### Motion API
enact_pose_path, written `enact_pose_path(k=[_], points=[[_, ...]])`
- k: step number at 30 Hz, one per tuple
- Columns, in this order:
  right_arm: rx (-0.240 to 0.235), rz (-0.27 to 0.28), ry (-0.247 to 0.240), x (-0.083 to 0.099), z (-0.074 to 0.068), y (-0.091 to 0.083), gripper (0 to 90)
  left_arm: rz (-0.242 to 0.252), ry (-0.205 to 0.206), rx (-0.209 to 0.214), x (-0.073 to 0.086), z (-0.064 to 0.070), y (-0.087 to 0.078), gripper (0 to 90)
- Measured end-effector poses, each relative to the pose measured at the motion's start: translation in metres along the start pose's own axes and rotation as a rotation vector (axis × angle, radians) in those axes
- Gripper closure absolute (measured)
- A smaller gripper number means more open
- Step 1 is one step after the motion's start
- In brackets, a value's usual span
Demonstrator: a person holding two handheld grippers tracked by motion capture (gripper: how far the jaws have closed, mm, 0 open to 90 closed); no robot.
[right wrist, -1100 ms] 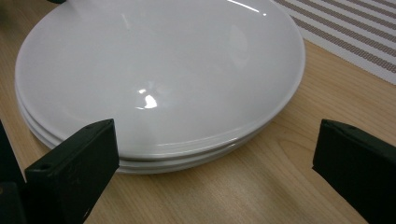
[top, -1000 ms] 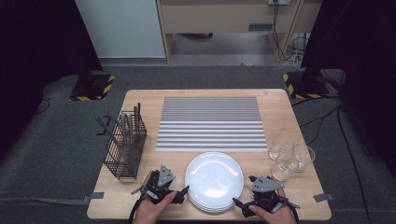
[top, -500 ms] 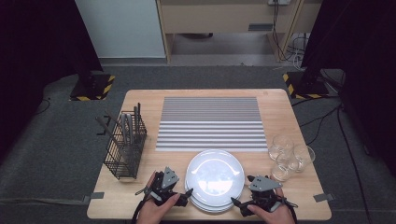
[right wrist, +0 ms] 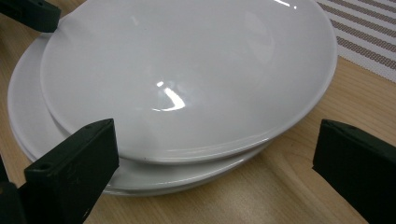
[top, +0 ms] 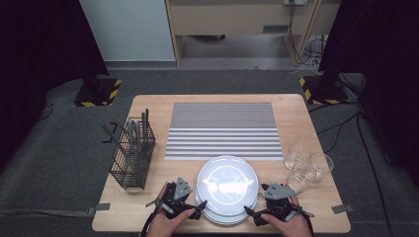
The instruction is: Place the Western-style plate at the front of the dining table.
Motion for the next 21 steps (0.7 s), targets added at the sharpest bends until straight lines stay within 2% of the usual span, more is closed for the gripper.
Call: enact_pose_path(k=[13,21], points=[[-0.006,-0.002,0.000,-0.0015,-0.0002,0.0058,0.6,0.007,0.010,-0.008,-0.0021,0.0030,0.0030,4.5],[-0.030,-0.005,0.011,-0.0014,-0.0004,0.0077,0.6,0.003,0.024,0.016,-0.0027,0.0075,0.0047,3.5]])
Point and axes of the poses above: each handheld gripper's, and its own axes: y roughly forward along the jaws, x roughly out of its underside, z roughly to its right, the point moved 5 cm from there along y, roughly forward along the jaws, and after that the axes turned 6 degrees about -x, right-handed, at the moved point
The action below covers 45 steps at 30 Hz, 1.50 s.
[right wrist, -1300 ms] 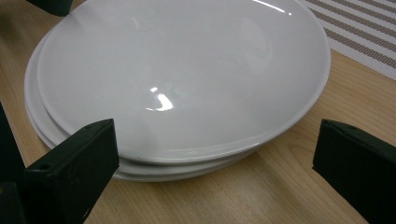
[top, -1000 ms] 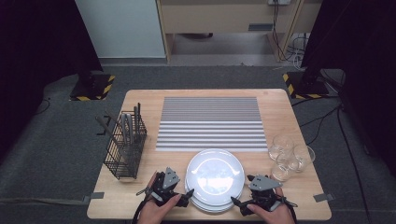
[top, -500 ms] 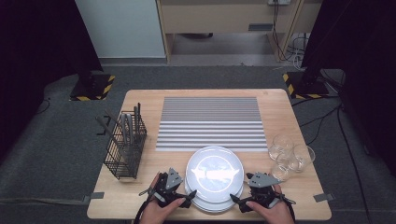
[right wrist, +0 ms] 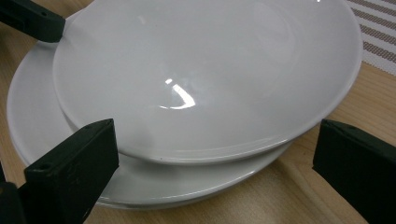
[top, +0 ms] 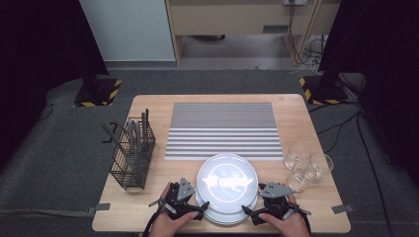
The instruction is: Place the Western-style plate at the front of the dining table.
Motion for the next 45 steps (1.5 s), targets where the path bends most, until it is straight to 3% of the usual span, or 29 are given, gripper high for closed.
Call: enact_pose_path(k=[19,33,45], points=[[0.010,0.001,0.016,-0.0001,0.0043,0.0060,0.6,-0.015,0.027,-0.018,-0.0007,0.0049,0.0068,3.6],[0.002,-0.005,0.020,-0.0006,0.0046,0.0079,0.6,-0.007,0.023,0.001,-0.0026,0.0078,0.0075,5.2],[0.005,-0.004,0.023,-0.0014,0.0052,0.0075,0.6,-0.002,0.012,-0.011,-0.0042,0.0073,0.0088,3.9]])
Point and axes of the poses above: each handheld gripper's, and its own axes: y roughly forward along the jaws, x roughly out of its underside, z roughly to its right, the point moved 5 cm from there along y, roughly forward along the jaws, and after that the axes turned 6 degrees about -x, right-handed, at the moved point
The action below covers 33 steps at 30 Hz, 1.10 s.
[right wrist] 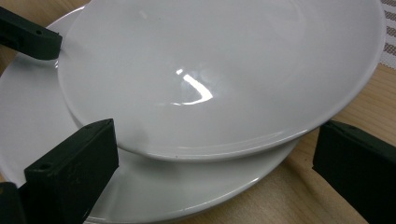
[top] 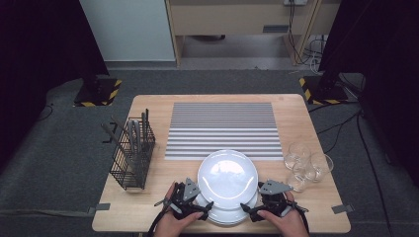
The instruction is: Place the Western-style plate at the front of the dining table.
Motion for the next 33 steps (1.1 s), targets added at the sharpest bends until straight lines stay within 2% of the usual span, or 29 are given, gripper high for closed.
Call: enact_pose_path(k=[7,13,21,33], points=[[0.013,0.002,0.009,-0.001,0.001,0.000,1.3,0.005,0.003,-0.009,-0.001,0.000,0.002,4.1],[0.016,-0.030,0.002,-0.003,0.001,0.000,0.8,0.002,0.007,-0.011,-0.001,0.000,0.002,4.0],[-0.001,-0.040,0.018,-0.004,0.002,0.001,0.5,0.005,0.004,-0.013,-0.001,0.001,0.002,3.9],[-0.011,-0.036,0.040,-0.012,0.012,0.001,1.4,0.007,0.005,-0.033,-0.003,0.003,0.005,4.3]])
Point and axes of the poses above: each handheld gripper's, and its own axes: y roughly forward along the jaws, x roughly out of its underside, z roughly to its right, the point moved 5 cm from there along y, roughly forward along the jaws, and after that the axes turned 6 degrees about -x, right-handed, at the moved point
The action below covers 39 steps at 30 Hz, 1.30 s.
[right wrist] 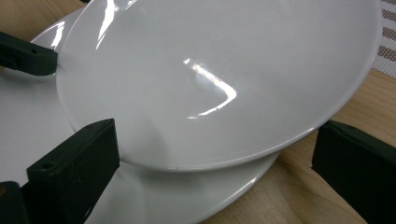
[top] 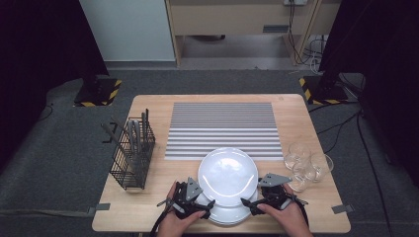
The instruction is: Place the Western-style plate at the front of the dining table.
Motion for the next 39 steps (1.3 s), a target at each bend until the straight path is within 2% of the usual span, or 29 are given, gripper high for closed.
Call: enact_pose_path(k=[5,6,17,39], points=[[0.001,0.004,0.013,-0.002,0.004,0.001,3.2,0.001,0.000,0.001,-0.001,0.001,0.001,4.3],[0.019,0.012,0.010,-0.003,0.006,0.001,3.2,0.001,0.000,0.001,-0.001,0.001,0.001,4.1],[0.058,0.003,0.012,-0.009,0.012,0.011,3.7,0.002,0.002,-0.013,-0.003,0.003,0.003,4.1],[0.087,0.016,0.022,-0.017,0.021,0.023,8.1,0.009,-0.010,-0.021,-0.004,0.001,0.003,5.5]])
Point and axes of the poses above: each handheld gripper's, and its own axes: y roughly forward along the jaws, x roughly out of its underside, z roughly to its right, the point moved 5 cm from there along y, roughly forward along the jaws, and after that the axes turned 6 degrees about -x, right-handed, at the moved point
